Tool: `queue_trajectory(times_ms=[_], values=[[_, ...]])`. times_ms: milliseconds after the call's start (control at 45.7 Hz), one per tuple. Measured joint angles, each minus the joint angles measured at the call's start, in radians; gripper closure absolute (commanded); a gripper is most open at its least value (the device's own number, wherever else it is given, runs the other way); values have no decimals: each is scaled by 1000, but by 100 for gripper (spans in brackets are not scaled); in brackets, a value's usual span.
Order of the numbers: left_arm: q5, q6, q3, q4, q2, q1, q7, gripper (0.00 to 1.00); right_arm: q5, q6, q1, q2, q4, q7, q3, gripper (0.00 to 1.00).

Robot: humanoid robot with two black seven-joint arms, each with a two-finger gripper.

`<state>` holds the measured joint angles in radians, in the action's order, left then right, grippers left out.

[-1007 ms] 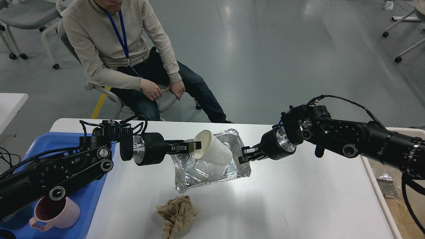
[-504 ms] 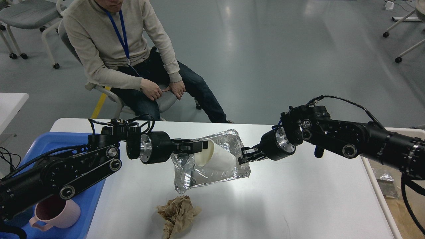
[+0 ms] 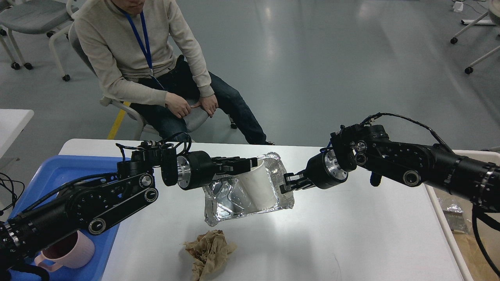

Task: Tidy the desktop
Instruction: 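Lower the cup into the foil tray and open the left gripper, then withdraw the left gripper from the foil tray toward the blue tray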

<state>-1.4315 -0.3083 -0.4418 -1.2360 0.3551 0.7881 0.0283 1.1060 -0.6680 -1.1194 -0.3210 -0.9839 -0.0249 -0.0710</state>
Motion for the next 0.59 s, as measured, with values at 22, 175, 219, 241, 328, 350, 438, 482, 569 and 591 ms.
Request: queue_trajectory(times_ms=[22, 175, 219, 241, 328, 350, 438, 482, 569, 591], values=[[-1, 6, 0, 5, -3, -1, -1, 36, 0, 0, 0, 0, 0, 0, -1, 100], [-17, 39, -5, 35, -23, -2, -22, 36, 0, 1, 1, 0, 0, 0, -5, 100], [-19, 54, -10, 49, -30, -2, -27, 36, 0, 1, 1, 0, 0, 0, -5, 100], [-20, 65, -13, 57, -34, -2, -29, 36, 0, 1, 1, 0, 0, 0, -5, 100], [-16, 94, -24, 76, -44, 2, -32, 36, 0, 1, 2, -1, -1, 0, -6, 100], [-15, 100, -29, 78, -46, 3, -32, 36, 0, 1, 2, -1, -1, 0, -6, 100], [-9, 124, -55, 82, -51, 4, -33, 36, 0, 1, 3, -2, -1, 0, -7, 100], [-4, 136, -73, 82, -54, 5, -33, 36, 0, 1, 3, -3, -1, 0, -7, 100], [14, 142, -99, 81, -55, 9, -33, 35, 0, 1, 3, -4, -1, 0, -7, 100], [20, 141, -102, 79, -53, 12, -33, 35, 0, 1, 3, -5, -1, 0, -7, 100]])
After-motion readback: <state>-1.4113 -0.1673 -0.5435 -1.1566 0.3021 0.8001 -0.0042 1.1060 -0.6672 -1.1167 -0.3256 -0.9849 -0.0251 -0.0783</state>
